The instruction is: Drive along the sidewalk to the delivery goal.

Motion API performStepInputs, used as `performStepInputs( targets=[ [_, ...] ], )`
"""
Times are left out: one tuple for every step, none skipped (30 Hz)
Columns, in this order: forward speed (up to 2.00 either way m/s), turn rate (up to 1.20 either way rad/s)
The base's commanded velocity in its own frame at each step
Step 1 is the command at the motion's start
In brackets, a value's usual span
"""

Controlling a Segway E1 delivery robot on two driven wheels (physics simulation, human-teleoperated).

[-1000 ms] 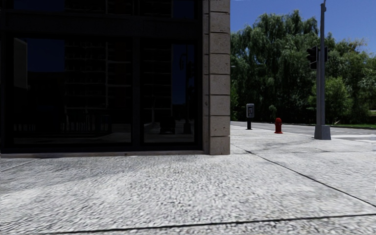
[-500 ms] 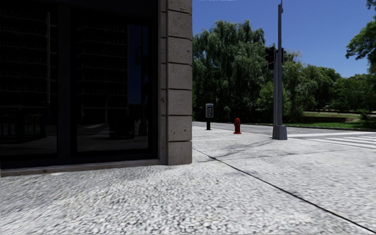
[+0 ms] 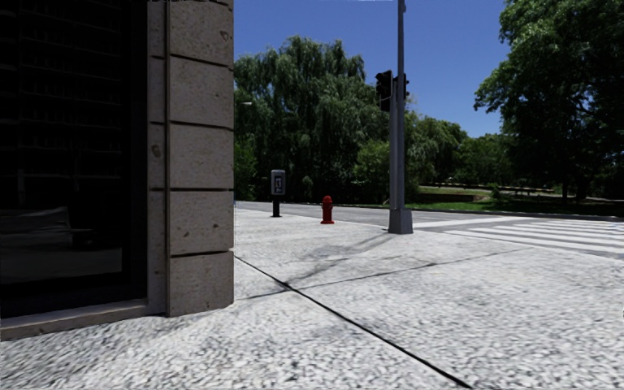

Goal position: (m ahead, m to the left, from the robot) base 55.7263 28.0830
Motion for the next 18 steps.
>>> performStepInputs(
  targets=[
    [2.00,-0.55],
    [2.00,-0.55],
    [2.00,-0.55],
    [2.00,-0.55],
    [2.00,-0.53],
    [2.00,-0.47],
    [2.00,-0.47],
    [2.00,-0.35],
    [2.00,-0.30],
    [2.00,-0.30],
    [2.00,-0.29],
    [2.00,-0.29],
    [2.00,-0.27],
    [2.00,-0.27],
    [2.00,-0.14],
    [2.00,0.00],
    [2.00,0.00],
    [2.00,0.00]
  ],
)
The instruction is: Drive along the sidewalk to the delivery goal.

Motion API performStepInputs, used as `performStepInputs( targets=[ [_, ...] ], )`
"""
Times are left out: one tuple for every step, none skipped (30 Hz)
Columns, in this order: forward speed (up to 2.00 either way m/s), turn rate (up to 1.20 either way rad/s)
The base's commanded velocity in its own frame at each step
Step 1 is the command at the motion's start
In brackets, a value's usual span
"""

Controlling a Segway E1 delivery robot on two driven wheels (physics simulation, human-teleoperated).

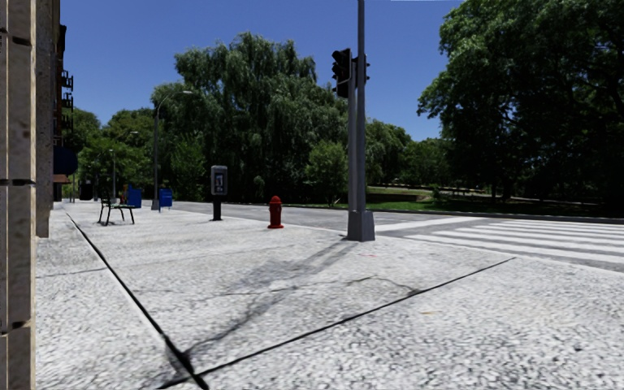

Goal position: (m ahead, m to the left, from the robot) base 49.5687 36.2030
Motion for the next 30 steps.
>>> performStepInputs(
  targets=[
    [2.00,0.00],
    [2.00,0.00],
    [2.00,0.00],
    [2.00,0.00],
    [2.00,0.00],
    [2.00,0.00],
    [2.00,0.00],
    [2.00,0.00],
    [2.00,0.00],
    [2.00,0.17],
    [2.00,0.32],
    [2.00,0.40],
    [2.00,0.40],
    [2.00,0.41],
    [2.00,0.42],
    [2.00,0.42],
    [2.00,0.42],
    [2.00,0.42],
    [2.00,0.42],
    [2.00,0.42],
    [2.00,0.42],
    [2.00,0.42],
    [2.00,0.42],
    [2.00,0.42],
    [2.00,0.42],
    [2.00,0.42],
    [2.00,0.42],
    [2.00,0.41],
    [2.00,0.41],
    [2.00,0.32]
  ],
)
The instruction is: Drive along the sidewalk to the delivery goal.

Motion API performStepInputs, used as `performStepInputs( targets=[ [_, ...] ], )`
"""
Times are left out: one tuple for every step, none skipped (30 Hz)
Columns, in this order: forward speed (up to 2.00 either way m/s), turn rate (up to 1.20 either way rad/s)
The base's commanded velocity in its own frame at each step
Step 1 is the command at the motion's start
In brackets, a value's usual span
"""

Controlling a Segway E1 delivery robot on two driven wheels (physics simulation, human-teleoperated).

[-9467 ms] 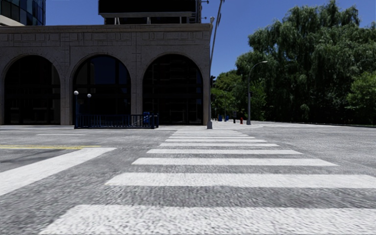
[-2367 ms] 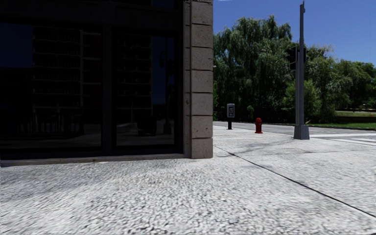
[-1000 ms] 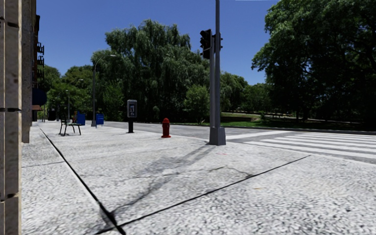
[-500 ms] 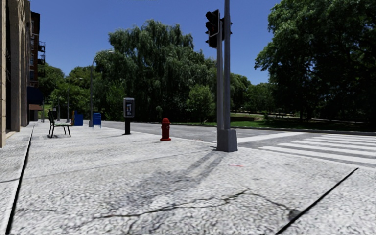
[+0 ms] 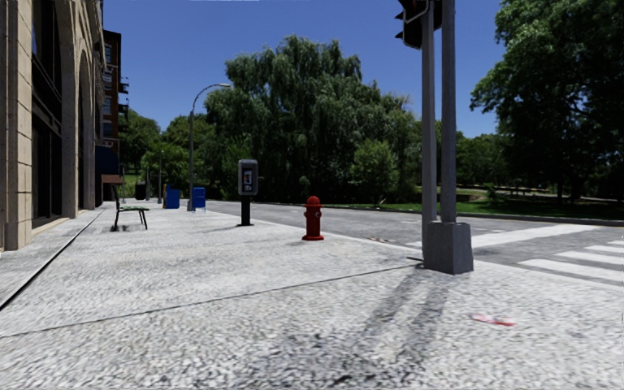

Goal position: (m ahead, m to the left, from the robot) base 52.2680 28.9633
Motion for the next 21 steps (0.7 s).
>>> performStepInputs(
  targets=[
    [2.00,0.27],
    [2.00,0.26],
    [2.00,0.26],
    [2.00,0.25],
    [2.00,0.25],
    [2.00,0.25],
    [2.00,0.25],
    [2.00,0.25],
    [2.00,0.25],
    [2.00,0.25],
    [2.00,0.29],
    [2.00,0.33],
    [2.00,0.33],
    [2.00,0.33],
    [2.00,0.34],
    [2.00,0.36],
    [2.00,0.36],
    [2.00,0.37],
    [2.00,0.39],
    [2.00,0.40],
    [2.00,0.40]
  ],
)
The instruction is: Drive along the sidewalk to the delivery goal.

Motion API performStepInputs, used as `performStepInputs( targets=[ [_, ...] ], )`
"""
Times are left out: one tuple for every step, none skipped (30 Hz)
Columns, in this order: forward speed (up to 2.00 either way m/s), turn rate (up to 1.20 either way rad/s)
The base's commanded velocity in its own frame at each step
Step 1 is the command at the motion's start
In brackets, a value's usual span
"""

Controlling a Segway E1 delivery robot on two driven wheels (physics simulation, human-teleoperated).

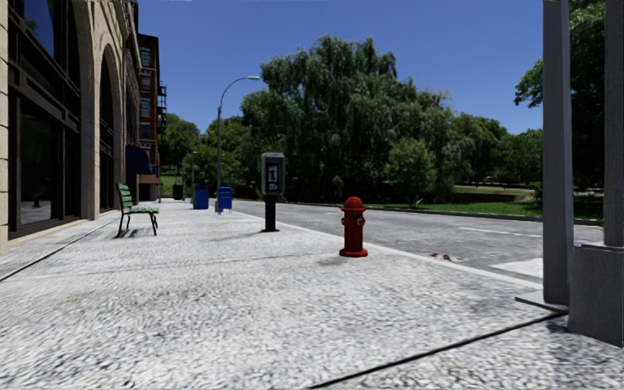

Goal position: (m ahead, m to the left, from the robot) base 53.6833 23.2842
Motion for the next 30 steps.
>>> performStepInputs(
  targets=[
    [2.00,0.41],
    [2.00,0.42],
    [2.00,0.42],
    [2.00,0.42],
    [2.00,0.42],
    [2.00,0.42],
    [2.00,0.42],
    [2.00,0.42],
    [2.00,0.42],
    [2.00,0.42],
    [2.00,0.42],
    [2.00,0.42],
    [2.00,0.42],
    [2.00,0.42],
    [2.00,0.42],
    [2.00,0.42],
    [2.00,0.42],
    [2.00,0.42],
    [2.00,0.42],
    [2.00,0.42],
    [2.00,0.42],
    [2.00,0.42],
    [2.00,0.42],
    [2.00,0.42],
    [2.00,0.42],
    [2.00,0.42],
    [2.00,0.42],
    [2.00,0.39],
    [2.00,0.22],
    [2.00,0.22]
  ],
)
